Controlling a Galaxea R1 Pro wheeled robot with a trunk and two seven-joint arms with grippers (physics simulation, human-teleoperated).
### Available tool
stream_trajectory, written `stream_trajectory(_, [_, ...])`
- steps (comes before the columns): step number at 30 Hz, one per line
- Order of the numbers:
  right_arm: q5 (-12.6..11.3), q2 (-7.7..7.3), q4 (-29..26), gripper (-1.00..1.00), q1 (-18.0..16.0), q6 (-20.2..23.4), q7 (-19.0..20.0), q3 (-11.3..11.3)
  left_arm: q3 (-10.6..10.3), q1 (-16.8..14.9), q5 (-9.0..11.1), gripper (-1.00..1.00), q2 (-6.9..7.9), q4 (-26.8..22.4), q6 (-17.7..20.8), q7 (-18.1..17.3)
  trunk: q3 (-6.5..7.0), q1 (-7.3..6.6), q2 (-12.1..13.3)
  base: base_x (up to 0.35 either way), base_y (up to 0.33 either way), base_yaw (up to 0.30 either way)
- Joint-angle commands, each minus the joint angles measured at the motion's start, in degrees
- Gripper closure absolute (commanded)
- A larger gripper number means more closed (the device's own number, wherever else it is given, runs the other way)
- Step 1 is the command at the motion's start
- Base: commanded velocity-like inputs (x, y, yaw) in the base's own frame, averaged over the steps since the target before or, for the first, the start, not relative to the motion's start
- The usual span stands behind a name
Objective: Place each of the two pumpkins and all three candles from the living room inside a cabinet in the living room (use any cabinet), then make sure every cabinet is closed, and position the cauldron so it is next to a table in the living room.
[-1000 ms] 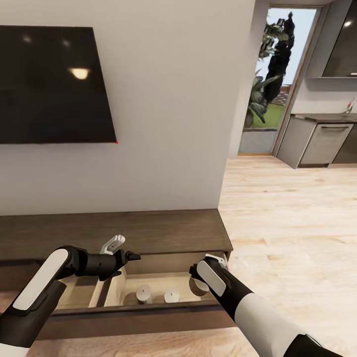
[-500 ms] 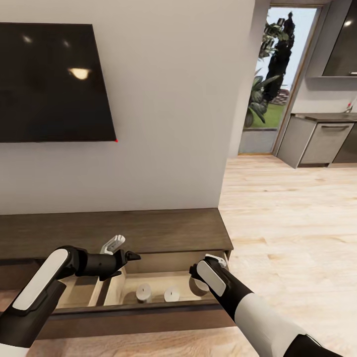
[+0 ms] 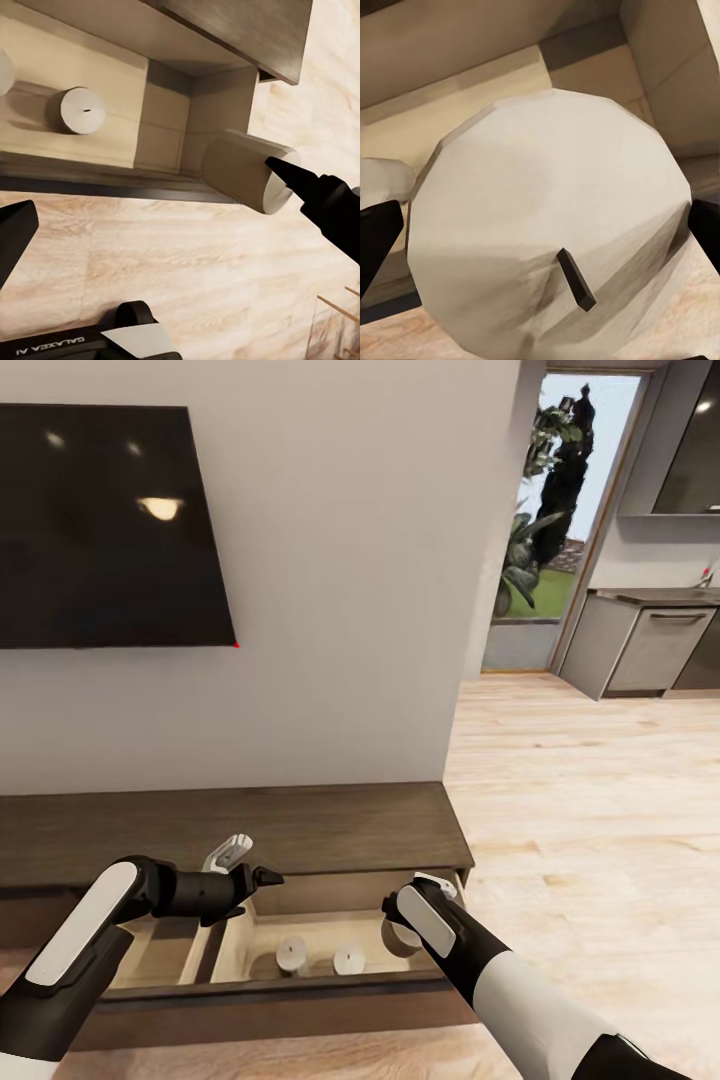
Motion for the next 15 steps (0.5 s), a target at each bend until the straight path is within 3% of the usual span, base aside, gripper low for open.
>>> stream_trajectory(1, [-0.3,-0.03,-0.1,1.0,-0.1,0.2,-0.4,0.2,-0.1,-0.1,0.5,-1.0,0.03,0.0,0.0,0.6,-0.05,0.0,0.0,0.02,0.03,0.0])
stream_trajectory(15, [-0.3,-0.05,0.0,1.0,-0.1,0.2,-0.4,0.2,-0.1,-0.1,0.5,-1.0,0.01,0.0,-0.1,0.6,-0.05,0.0,0.0,0.095,0.07,0.0])
